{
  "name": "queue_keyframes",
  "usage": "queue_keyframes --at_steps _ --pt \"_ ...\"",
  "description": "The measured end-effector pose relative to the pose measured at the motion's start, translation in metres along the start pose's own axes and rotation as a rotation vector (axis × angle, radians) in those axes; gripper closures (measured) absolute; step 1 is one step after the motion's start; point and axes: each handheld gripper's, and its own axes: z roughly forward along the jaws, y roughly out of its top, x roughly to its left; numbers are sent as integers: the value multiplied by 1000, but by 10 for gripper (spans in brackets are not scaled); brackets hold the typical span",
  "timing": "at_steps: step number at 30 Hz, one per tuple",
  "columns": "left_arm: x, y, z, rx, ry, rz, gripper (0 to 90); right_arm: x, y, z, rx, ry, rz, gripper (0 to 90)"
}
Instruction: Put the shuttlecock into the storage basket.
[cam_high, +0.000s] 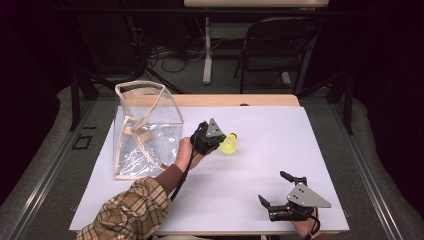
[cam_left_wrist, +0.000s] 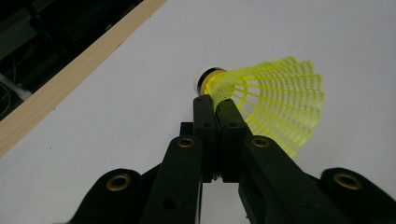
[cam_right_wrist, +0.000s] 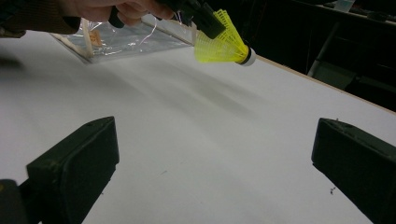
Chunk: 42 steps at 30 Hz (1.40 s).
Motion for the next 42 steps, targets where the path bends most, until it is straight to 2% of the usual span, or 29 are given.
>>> queue_keyframes --at_steps 17,42 --pt "9 23 -18 -29 -4 13 887 0 0 0 -1 0 3 3" --pt "19 52 -33 -52 -28 28 888 0 0 0 5 0 5 4"
